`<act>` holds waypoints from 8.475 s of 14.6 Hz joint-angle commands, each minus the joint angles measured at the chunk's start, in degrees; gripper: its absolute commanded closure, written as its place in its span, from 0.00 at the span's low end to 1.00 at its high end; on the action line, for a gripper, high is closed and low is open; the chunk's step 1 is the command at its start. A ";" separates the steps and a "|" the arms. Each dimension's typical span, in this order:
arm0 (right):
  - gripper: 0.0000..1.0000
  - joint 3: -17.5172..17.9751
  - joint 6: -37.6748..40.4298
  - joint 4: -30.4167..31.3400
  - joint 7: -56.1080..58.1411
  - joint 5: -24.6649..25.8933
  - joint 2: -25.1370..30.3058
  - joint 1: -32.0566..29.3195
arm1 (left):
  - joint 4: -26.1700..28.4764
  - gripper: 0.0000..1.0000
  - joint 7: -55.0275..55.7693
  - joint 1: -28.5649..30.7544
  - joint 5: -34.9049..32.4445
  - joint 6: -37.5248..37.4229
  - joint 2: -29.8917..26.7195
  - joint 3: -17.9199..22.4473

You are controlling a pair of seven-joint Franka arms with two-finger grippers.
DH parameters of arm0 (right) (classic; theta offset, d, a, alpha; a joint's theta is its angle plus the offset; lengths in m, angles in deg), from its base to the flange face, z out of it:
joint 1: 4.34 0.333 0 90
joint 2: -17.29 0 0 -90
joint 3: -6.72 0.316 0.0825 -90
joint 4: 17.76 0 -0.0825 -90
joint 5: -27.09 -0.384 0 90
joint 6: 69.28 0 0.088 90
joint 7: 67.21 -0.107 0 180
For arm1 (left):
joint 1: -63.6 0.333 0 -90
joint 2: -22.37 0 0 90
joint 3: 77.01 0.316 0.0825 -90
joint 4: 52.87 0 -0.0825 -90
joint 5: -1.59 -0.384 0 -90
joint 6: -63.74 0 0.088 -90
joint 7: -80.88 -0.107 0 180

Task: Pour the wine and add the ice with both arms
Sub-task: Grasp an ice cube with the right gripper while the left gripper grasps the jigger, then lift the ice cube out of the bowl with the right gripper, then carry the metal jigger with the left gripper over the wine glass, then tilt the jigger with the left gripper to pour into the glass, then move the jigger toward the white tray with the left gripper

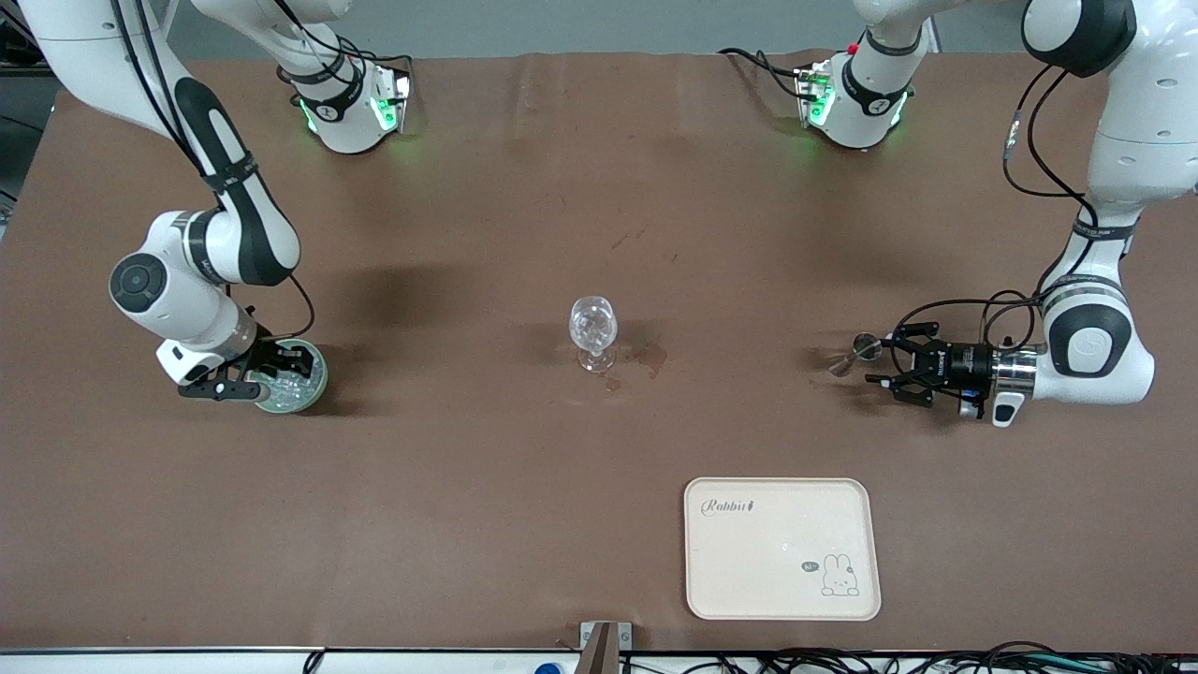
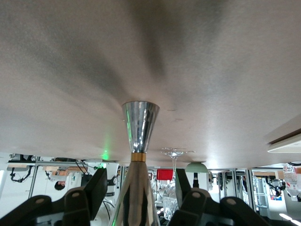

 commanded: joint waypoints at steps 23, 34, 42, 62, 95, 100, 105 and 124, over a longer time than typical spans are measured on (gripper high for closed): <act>0.87 0.19 1.82 -1.95 0.09 -0.44 5.34 -1.38 | 0.34 0.75 -2.56 0.42 6.40 -0.91 4.17 -0.80; 0.87 0.19 49.28 -33.85 -0.17 0.00 11.06 -1.91 | -0.01 0.97 -1.59 -0.55 6.13 -1.09 3.38 -0.97; 0.90 0.28 54.06 -32.12 0.18 0.53 21.16 -1.73 | -2.56 0.99 6.66 -5.19 6.83 -2.76 -2.76 -3.61; 0.91 0.36 53.27 -29.03 -0.08 0.26 23.90 -1.73 | -0.98 0.99 43.64 -22.68 1.32 27.02 -16.05 -19.61; 0.91 0.28 53.09 -29.12 -0.08 -0.18 23.81 -1.64 | -3.44 0.99 81.90 -34.65 -33.06 31.08 -15.87 -19.78; 0.91 0.28 53.27 -29.12 -0.08 -0.18 23.81 -1.64 | -3.44 0.99 84.53 -34.74 -35.43 31.08 -15.78 -19.78; 0.90 0.28 53.27 -29.03 -0.08 -0.09 23.81 -1.64 | -3.79 0.99 86.82 -34.74 -36.75 31.08 -15.61 -19.78; 0.90 0.28 52.83 -29.03 -0.17 -0.09 23.72 -1.56 | -8.61 0.99 62.78 -20.42 -12.18 30.20 -15.08 -25.15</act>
